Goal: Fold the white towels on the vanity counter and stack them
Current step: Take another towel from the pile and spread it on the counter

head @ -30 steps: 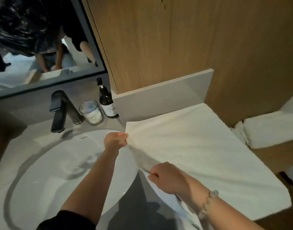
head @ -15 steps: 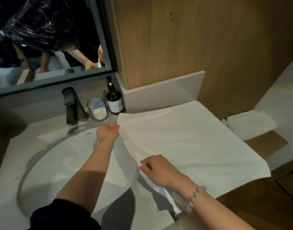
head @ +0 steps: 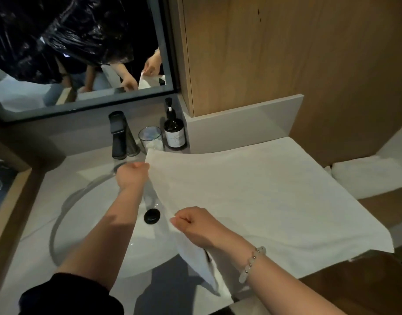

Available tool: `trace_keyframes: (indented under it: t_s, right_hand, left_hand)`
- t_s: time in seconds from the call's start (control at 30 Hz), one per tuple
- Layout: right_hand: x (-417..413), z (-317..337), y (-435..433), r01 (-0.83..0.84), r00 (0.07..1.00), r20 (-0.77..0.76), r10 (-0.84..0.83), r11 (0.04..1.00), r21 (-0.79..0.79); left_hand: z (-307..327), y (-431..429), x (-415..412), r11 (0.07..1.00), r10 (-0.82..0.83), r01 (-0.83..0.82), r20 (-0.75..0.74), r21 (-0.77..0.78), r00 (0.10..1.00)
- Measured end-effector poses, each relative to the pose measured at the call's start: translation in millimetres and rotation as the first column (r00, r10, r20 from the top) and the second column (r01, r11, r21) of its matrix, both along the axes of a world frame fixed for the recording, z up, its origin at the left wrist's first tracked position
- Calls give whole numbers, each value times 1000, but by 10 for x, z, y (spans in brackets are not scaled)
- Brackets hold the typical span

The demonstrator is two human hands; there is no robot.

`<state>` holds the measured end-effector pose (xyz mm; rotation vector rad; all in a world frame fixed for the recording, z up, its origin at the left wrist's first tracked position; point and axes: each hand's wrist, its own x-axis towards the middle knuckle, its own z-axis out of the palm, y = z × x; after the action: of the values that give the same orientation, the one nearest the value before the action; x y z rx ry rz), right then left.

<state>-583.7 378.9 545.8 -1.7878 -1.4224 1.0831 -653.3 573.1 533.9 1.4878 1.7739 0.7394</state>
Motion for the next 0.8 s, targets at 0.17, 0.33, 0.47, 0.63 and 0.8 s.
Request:
trace_keyframes:
  t_s: [0.17, 0.33, 0.47, 0.63, 0.8]
  right_hand:
    - [494, 181, -230, 86, 996, -9, -86, 996, 30]
    - [1204, 241, -651, 269, 960, 80, -268, 963, -6]
    - [1705, 54, -979, 438, 887, 199, -417, 896, -78]
    - [1989, -335, -1265, 569, 787, 398, -472, 805, -170]
    - [2150, -544, -1337, 544, 796, 452, -401, 802, -246]
  left_hand:
    - [324, -167, 447, 996, -49, 26, 279, 86, 959]
    - [487, -477, 1138, 981, -179, 147, 317, 123, 931]
    - [357, -768, 1780, 955, -295, 276, 257, 107, 920]
    - [39, -1138, 2375, 929, -371, 370, 85, 21, 925]
    - [-283, -1315, 2691, 930, -348, 356, 95, -90, 933]
